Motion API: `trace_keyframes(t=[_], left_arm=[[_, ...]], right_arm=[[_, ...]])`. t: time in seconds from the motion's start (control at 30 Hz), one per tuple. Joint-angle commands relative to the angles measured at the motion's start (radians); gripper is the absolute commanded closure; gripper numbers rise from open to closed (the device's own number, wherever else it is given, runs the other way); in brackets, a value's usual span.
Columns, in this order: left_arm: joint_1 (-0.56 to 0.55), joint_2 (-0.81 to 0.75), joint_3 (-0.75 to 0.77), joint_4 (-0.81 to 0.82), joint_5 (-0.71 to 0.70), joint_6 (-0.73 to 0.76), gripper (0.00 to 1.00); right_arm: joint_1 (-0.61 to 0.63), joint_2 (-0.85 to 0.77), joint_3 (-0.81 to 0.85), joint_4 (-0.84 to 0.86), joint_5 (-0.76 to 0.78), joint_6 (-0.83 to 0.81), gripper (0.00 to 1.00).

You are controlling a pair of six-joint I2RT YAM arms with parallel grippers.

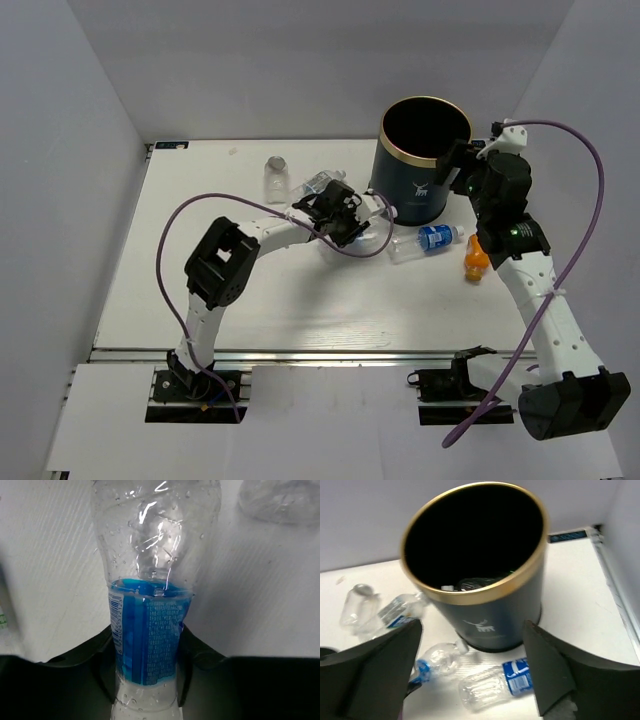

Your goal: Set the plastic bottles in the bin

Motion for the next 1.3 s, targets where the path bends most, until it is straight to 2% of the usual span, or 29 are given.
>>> trace_keyframes(t=[0.0, 0.03, 0.07, 0.13, 0.17, 0.23, 0.27, 0.33, 0.37, 0.4, 0.47, 0.5, 0.57, 0.73, 0.8, 0.9, 0.97, 1.17, 1.27], left_arm=[[-0.017, -0.17, 0.093, -0.074, 0.003, -0.028, 1.0], [-0.017, -0.198, 0.108, -0.086, 0.003, -0.048, 1.0], [-0.017, -0.223, 0.147, -0.087, -0.009, -0.06, 1.0], [-0.017, -0.279, 0.222, -0.129, -0.009, -0.071, 1.0], [-0.017, -0.293, 0.246, -0.145, 0.001, -0.082, 1.0], [-0.017, -0.327, 0.306, -0.186, 0.08, -0.091, 1.0], [-0.017, -0.339, 0.317, -0.186, 0.121, -0.091, 1.0], [-0.017, -0.361, 0.342, -0.196, 0.236, -0.091, 1.0], [-0.006, -0.37, 0.342, -0.186, 0.274, -0.117, 1.0], [0.005, -0.379, 0.355, -0.173, 0.318, -0.134, 1.0], [0.005, -0.379, 0.391, -0.111, 0.319, -0.168, 1.0], [0.005, -0.351, 0.409, -0.088, 0.282, -0.198, 1.0], [0.005, -0.308, 0.469, 0.011, 0.224, -0.258, 1.0], [0.005, -0.115, 0.613, 0.336, 0.176, -0.433, 1.0], [0.005, -0.029, 0.761, 0.367, 0.138, -0.523, 1.0], [0.005, 0.106, 0.887, 0.461, 0.096, -0.621, 1.0], [0.005, 0.139, 0.9, 0.548, 0.045, -0.658, 1.0], [0.005, 0.219, 0.9, 0.669, -0.066, -0.735, 1.0], [0.005, 0.269, 0.966, 0.696, -0.13, -0.765, 0.94]], right_arm=[[-0.006, -0.048, -0.03, -0.039, 0.172, 0.075, 0.18], [-0.011, -0.049, -0.034, -0.05, 0.182, 0.086, 0.24], [-0.013, -0.049, -0.036, -0.088, 0.214, 0.094, 0.47], [-0.028, -0.042, -0.024, -0.12, 0.27, 0.14, 0.74], [-0.031, -0.043, -0.022, -0.155, 0.279, 0.148, 0.93], [-0.043, -0.055, -0.028, -0.163, 0.311, 0.162, 0.99], [-0.048, -0.063, -0.03, -0.168, 0.318, 0.165, 0.99], [-0.059, -0.071, -0.025, -0.188, 0.337, 0.168, 0.87], [-0.059, -0.074, -0.028, -0.189, 0.339, 0.172, 0.87], [-0.069, -0.083, -0.03, -0.198, 0.339, 0.172, 0.83], [-0.077, -0.085, -0.042, -0.211, 0.339, 0.188, 0.73], [-0.079, -0.089, -0.047, -0.226, 0.341, 0.192, 0.63], [-0.083, -0.088, -0.066, -0.244, 0.341, 0.202, 0.54], [-0.094, -0.094, -0.09, -0.327, 0.348, 0.231, 0.5], [-0.097, -0.103, -0.103, -0.344, 0.344, 0.26, 0.48], [-0.1, -0.135, -0.132, -0.369, 0.344, 0.271, 0.46], [-0.1, -0.156, -0.146, -0.384, 0.338, 0.275, 0.46], [-0.103, -0.19, -0.22, -0.412, 0.334, 0.298, 0.46], [-0.103, -0.197, -0.243, -0.418, 0.305, 0.329, 0.45]])
